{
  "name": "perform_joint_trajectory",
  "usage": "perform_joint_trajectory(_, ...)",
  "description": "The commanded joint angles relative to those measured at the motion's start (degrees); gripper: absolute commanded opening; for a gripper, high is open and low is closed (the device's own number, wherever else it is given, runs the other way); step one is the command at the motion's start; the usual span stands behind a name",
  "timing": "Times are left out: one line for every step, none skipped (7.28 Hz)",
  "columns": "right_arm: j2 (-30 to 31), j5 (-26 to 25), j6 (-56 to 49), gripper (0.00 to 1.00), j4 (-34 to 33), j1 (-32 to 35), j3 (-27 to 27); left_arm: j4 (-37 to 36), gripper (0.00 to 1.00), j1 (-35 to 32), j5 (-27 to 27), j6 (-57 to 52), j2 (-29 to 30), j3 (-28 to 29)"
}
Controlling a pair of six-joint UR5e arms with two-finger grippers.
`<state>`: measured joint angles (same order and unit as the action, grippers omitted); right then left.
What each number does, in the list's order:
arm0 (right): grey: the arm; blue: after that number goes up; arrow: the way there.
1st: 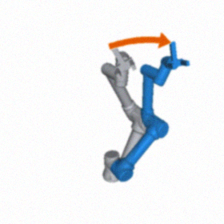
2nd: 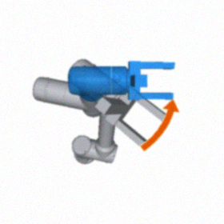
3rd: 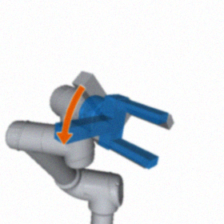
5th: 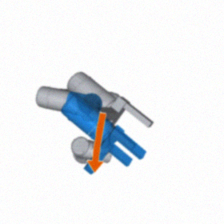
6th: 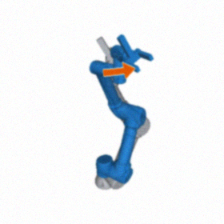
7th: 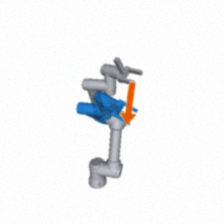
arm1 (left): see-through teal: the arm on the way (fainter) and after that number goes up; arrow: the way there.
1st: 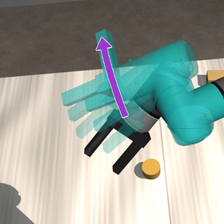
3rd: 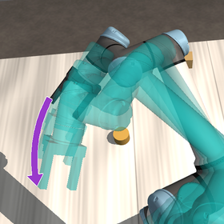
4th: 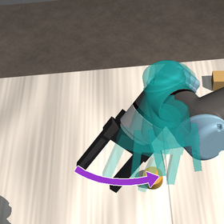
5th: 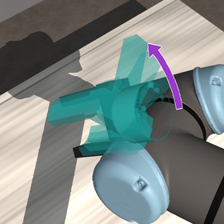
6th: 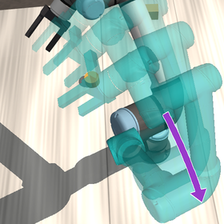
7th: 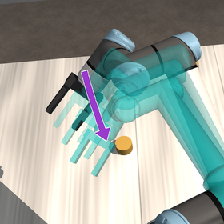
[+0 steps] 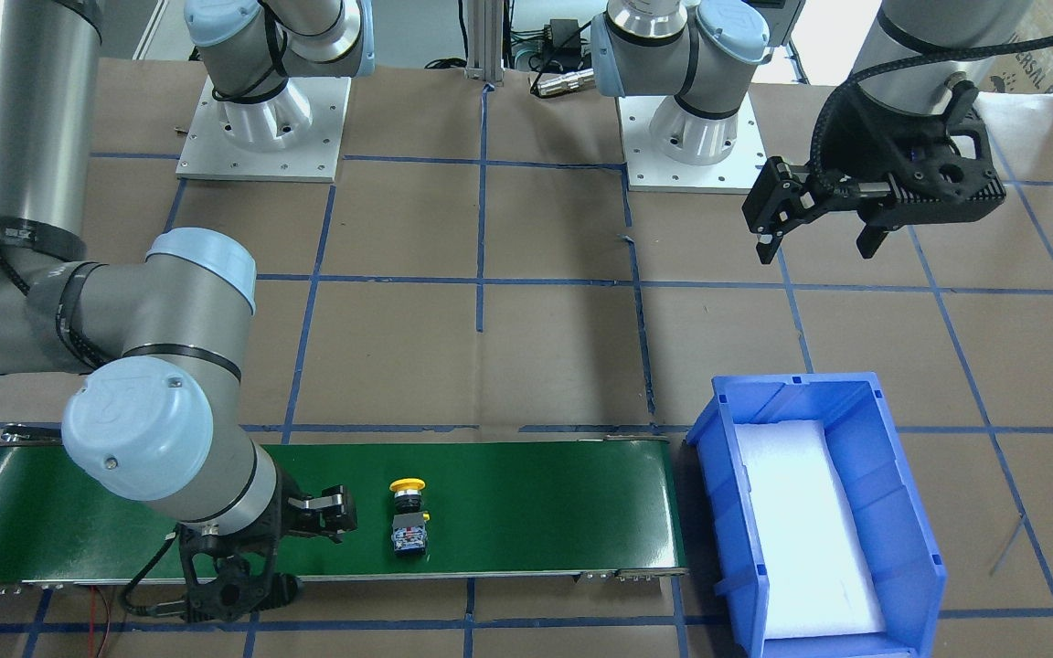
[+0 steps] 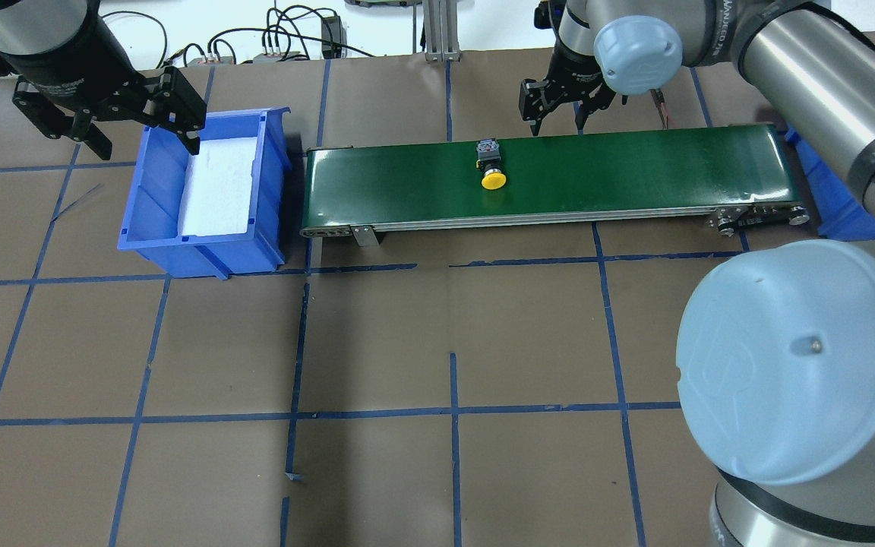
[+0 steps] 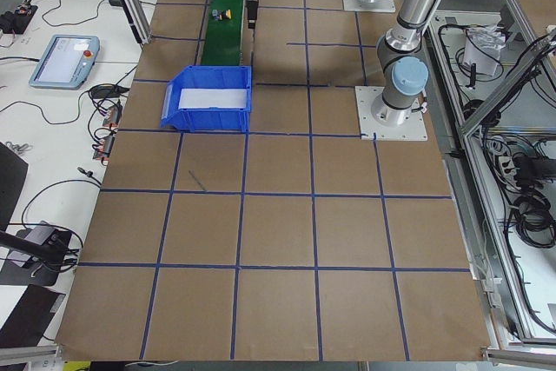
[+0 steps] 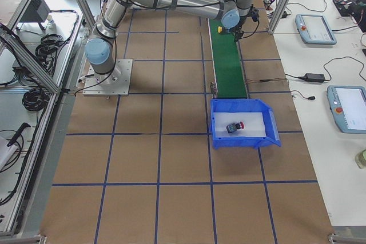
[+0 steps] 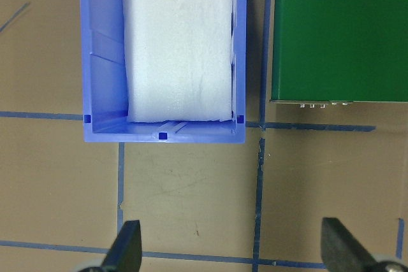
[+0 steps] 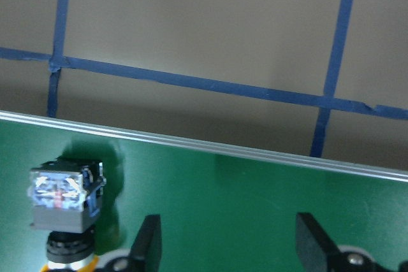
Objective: Transport two buttons from left to right
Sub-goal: 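Move the right gripper back over the conveyor to the second button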
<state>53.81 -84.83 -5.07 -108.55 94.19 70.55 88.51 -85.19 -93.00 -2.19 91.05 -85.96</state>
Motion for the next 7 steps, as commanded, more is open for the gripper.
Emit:
perform_joint_trajectory(-0.1, 2.9, 0.9, 0.77, 0.2, 0.8, 0.0, 0.0, 1.0, 0.0, 0.0, 0.0, 0.0, -0.1)
perform_joint_trajectory(-0.4, 3.1, 0.9, 0.77, -0.2, 1.3, 0.0, 0.0, 1.0, 0.1, 0.0, -0.1, 0.0, -0.1)
perform_joint_trajectory(-0.5, 3.0, 1.1, 0.77, -0.2, 2.2, 0.2, 0.0, 1.0, 0.1, 0.0, -0.1, 0.0, -0.1)
perform_joint_trajectory(-0.5, 2.9, 1.4, 0.76, 0.1, 2.9, 0.4, 0.0, 1.0, 0.1, 0.1, -0.1, 0.0, -0.1)
perform_joint_trajectory(-0.5, 2.8, 1.9, 0.75, 0.0, 3.0, 1.2, 0.0, 1.0, 0.1, 0.1, -0.1, 0.0, -0.1)
perform_joint_trajectory(-0.5, 2.6, 3.8, 0.75, -0.4, 3.1, 1.5, 0.0, 1.0, 0.1, 0.1, -0.2, 0.0, -0.1)
perform_joint_trajectory(-0.5, 2.2, 4.0, 0.74, -0.6, 3.2, 1.6, 0.0, 1.0, 0.1, 0.1, -0.1, 0.0, -0.1)
